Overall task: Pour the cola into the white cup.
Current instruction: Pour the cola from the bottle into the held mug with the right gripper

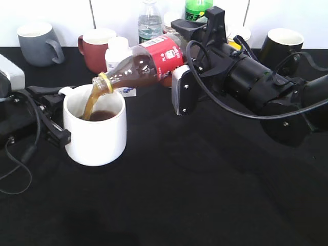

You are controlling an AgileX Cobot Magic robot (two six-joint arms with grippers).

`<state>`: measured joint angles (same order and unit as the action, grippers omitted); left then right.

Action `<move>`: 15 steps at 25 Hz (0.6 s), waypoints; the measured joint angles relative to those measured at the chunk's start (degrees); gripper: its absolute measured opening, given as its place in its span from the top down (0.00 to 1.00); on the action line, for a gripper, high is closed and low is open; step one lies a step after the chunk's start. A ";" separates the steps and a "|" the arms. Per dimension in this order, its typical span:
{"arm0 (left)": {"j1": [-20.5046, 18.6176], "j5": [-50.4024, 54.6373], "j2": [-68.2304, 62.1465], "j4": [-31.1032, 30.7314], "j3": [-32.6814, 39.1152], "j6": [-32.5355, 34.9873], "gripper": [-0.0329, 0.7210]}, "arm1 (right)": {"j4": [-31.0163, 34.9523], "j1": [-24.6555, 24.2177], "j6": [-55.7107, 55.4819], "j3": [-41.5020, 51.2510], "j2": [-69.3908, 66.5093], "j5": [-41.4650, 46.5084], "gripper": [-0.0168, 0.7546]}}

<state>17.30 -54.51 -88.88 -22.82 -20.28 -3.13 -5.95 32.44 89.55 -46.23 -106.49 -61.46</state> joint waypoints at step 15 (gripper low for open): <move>0.00 -4.70 -0.26 0.76 0.00 0.05 0.91 | 0.24 0.00 -12.33 0.00 0.00 1.02 0.48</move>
<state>17.30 -59.20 -89.14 -22.06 -20.28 -3.08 -5.71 32.44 77.22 -46.23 -106.49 -60.44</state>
